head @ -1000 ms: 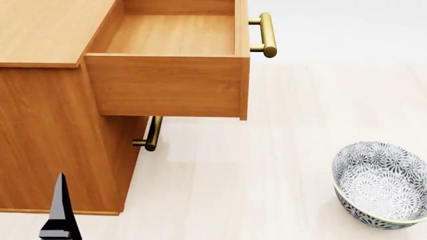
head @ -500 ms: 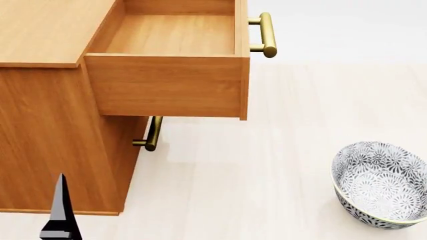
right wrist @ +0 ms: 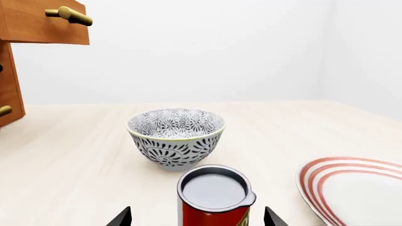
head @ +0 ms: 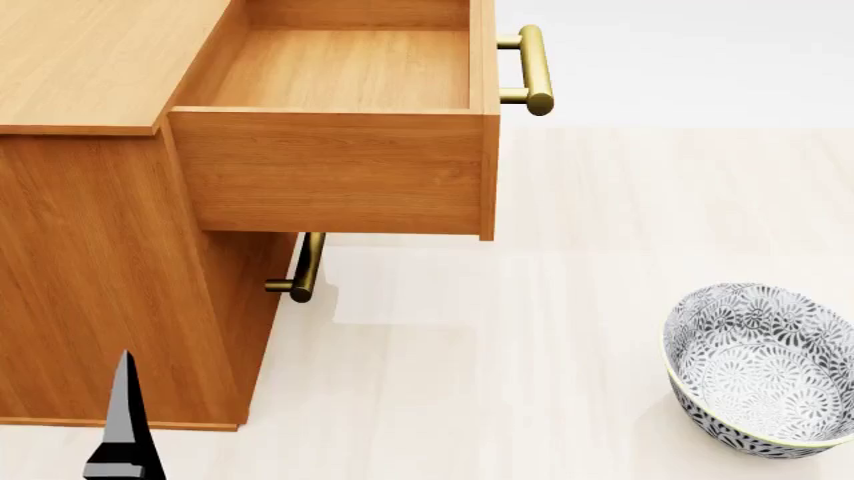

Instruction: Put the ketchup in the top drawer of the cabinet.

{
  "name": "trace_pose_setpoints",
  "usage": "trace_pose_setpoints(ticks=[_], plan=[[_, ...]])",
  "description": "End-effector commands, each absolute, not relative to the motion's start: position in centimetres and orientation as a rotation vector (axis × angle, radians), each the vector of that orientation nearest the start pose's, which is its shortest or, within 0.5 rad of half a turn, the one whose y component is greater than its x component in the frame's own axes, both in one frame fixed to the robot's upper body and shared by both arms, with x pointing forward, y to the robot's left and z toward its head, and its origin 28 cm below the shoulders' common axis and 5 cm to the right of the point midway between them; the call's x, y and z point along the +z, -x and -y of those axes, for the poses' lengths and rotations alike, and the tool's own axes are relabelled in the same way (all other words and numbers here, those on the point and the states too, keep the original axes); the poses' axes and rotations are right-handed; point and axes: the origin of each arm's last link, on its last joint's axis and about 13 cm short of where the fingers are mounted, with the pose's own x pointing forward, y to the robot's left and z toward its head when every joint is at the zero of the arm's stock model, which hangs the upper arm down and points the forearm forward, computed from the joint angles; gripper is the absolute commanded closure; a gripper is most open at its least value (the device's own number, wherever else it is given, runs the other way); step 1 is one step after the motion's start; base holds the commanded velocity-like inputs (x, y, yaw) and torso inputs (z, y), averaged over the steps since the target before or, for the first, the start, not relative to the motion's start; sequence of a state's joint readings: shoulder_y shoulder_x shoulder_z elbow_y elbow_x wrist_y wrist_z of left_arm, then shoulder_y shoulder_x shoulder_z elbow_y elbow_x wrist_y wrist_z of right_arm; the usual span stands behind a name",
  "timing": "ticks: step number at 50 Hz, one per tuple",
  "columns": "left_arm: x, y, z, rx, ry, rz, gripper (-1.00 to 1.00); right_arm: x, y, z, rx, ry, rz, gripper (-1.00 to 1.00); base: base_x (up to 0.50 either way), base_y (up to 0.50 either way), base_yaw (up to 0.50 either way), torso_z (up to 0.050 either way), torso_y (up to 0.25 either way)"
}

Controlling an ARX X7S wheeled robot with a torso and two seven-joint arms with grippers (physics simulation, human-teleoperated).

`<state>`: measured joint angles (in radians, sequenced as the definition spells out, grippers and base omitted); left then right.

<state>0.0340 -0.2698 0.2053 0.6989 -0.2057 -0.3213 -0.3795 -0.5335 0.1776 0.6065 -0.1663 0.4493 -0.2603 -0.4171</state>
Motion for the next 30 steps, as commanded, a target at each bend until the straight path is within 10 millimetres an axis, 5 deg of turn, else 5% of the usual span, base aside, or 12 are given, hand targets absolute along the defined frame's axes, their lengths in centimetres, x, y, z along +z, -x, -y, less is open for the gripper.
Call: trace_pose_setpoints(ticks=[1, 30], plan=[[12.1, -17.8, -19.9, 0.03, 0.015, 0.276, -1.0, 2.0, -6.6, 25.5, -0.15, 0.02, 0.064, -1.0, 0.0, 0.0, 0.0, 0.0, 0.0], [11.8, -18.0, -20.0, 0.034, 0.02, 0.268, -1.0, 1.7, -8.9, 26.3, -0.179, 0.016, 0.057, -1.0, 0.0, 0.0, 0.0, 0.0, 0.0]])
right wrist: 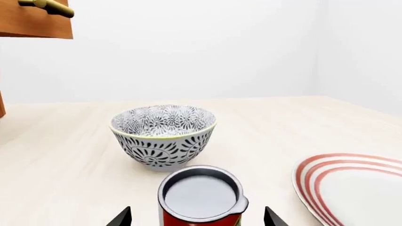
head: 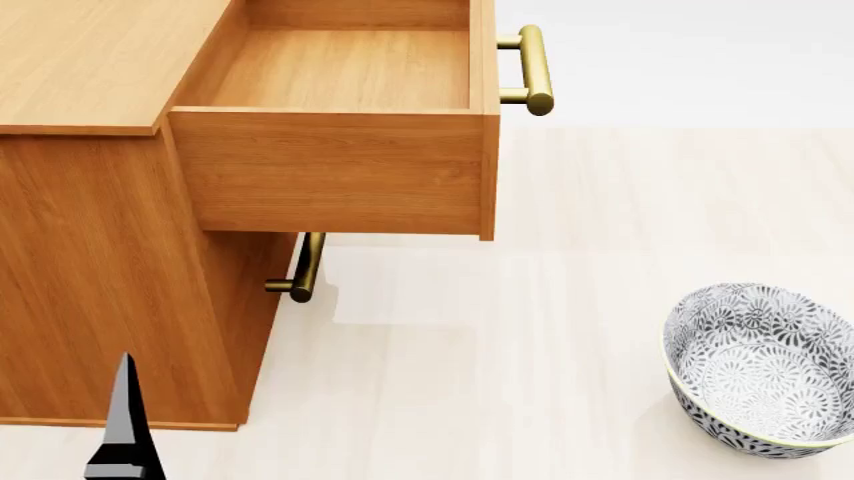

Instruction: Put the ketchup in the top drawer of the cabinet.

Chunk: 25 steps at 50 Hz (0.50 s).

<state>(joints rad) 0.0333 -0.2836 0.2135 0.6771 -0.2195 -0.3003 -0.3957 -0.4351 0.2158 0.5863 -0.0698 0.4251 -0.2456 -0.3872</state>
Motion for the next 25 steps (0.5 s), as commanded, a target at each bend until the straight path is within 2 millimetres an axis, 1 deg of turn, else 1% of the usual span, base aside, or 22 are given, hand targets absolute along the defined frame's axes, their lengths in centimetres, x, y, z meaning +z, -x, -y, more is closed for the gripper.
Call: trace_pose_setpoints(ticks=[1, 14, 25], plan=[[11.8, -18.0, -20.0, 0.034, 0.02, 0.268, -1.0, 1.6, -9.0, 26.2, -0.175, 0.016, 0.056, -1.0, 0.0, 0.0, 0.0, 0.0, 0.0], [11.7, -18.1, -20.0, 0.035, 0.02, 0.265, -1.0, 1.4, -10.2, 26.3, -0.171, 0.016, 0.049, -1.0, 0.0, 0.0, 0.0, 0.0, 0.0], [11.6, -18.1, -20.2, 0.039, 0.021, 0.263, -1.0, 1.4, -10.4, 26.4, -0.175, 0.013, 0.055, -1.0, 0.0, 0.0, 0.0, 0.0, 0.0]])
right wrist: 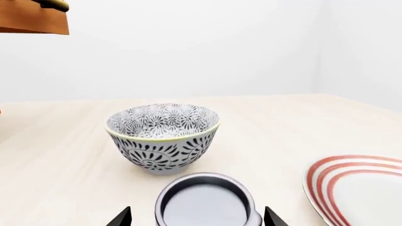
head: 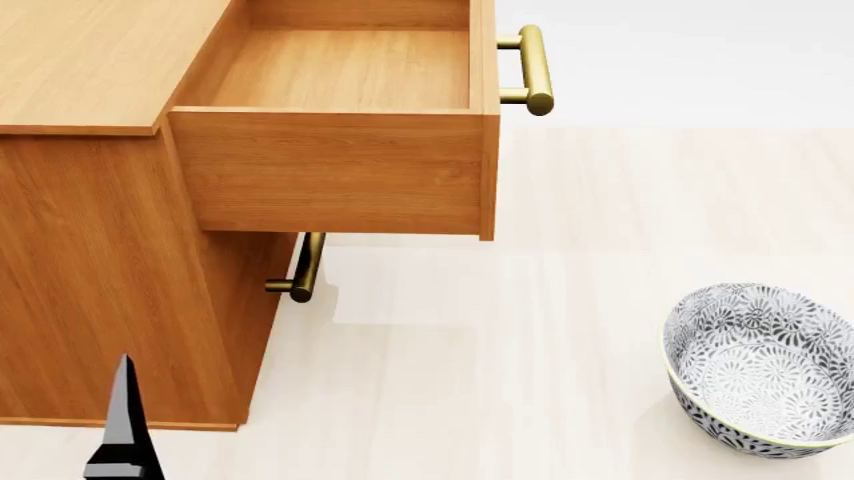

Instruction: Put the ketchup in the top drawer of the cabinet.

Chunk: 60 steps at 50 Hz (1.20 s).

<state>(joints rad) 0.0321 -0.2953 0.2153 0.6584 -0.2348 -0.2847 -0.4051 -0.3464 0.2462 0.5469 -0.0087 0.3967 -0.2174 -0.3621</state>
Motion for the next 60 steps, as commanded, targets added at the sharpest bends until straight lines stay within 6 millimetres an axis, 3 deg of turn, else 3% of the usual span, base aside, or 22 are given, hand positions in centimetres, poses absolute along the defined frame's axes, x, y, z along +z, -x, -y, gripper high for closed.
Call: trace_pose_setpoints(ticks=[1, 32, 33, 50, 60], plan=[[11.6, -18.1, -20.2, 0.04, 0.02, 0.263, -1.0, 1.4, -10.5, 26.4, -0.177, 0.011, 0.054, -1.0, 0.0, 0.0, 0.0, 0.0, 0.0], [11.5, -18.1, -20.2, 0.043, 0.022, 0.259, -1.0, 0.4, -10.6, 26.3, -0.187, -0.009, 0.042, -1.0, 0.0, 0.0, 0.0, 0.0, 0.0], [11.5, -18.1, -20.2, 0.043, 0.023, 0.259, -1.0, 0.4, -10.6, 26.3, -0.186, -0.009, 0.043, 1.0, 0.0, 0.0, 0.0, 0.0, 0.0], [11.4, -18.1, -20.3, 0.047, 0.022, 0.258, -1.0, 0.4, -10.6, 26.3, -0.192, -0.005, 0.043, 1.0, 0.0, 0.0, 0.0, 0.0, 0.0], [11.5, -18.1, -20.3, 0.049, 0.024, 0.261, -1.0, 3.0, -10.9, 26.0, -0.199, 0.003, 0.072, 1.0, 0.0, 0.0, 0.0, 0.0, 0.0]])
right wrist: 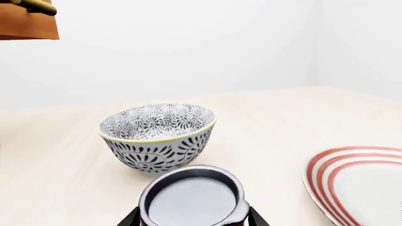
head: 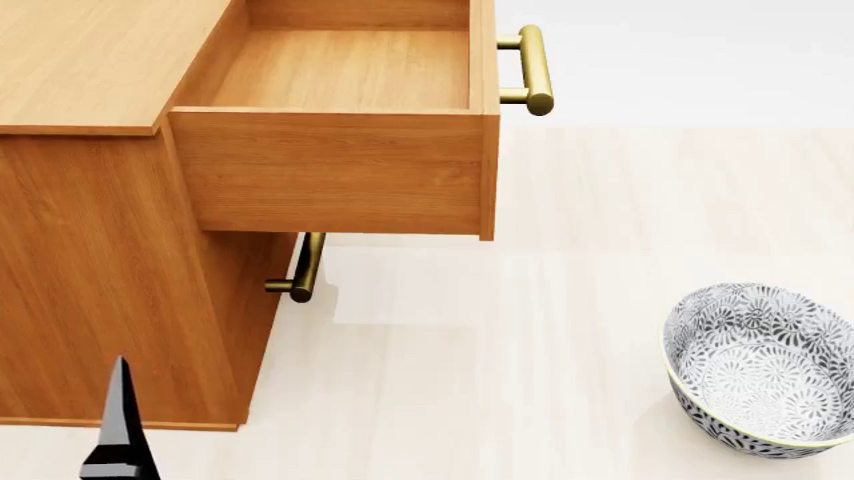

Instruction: Put the ketchup in the top drawer of the cabinet.

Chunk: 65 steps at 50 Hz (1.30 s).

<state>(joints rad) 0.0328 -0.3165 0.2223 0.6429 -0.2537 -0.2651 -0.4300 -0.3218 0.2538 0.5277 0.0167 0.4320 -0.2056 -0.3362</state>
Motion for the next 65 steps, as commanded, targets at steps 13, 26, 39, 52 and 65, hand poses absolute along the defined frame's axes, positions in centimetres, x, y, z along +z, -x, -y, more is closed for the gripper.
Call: trace_pose_setpoints(ticks=[13, 26, 39, 52, 65], plan=[[11.4, -18.2, -20.4, 0.048, 0.029, 0.258, -1.0, 8.1, -11.7, 25.3, -0.174, 0.042, 0.131, 1.0, 0.0, 0.0, 0.0, 0.0, 0.0], [11.3, -18.2, -20.5, 0.047, 0.041, 0.253, -1.0, 14.7, -11.7, 24.4, -0.151, 0.045, 0.23, 1.0, 0.0, 0.0, 0.0, 0.0, 0.0], [11.1, -18.4, -20.5, 0.048, 0.043, 0.249, -1.0, 19.4, -12.0, 24.0, -0.145, 0.071, 0.302, 1.0, 0.0, 0.0, 0.0, 0.0, 0.0], [11.0, -18.4, -20.5, 0.044, 0.045, 0.247, -1.0, 23.6, -12.6, 23.5, -0.161, 0.079, 0.364, 1.0, 0.0, 0.0, 0.0, 0.0, 0.0], [11.1, -18.4, -20.4, 0.042, 0.047, 0.248, -1.0, 26.3, -13.2, 23.5, -0.162, 0.077, 0.442, 1.0, 0.0, 0.0, 0.0, 0.0, 0.0]])
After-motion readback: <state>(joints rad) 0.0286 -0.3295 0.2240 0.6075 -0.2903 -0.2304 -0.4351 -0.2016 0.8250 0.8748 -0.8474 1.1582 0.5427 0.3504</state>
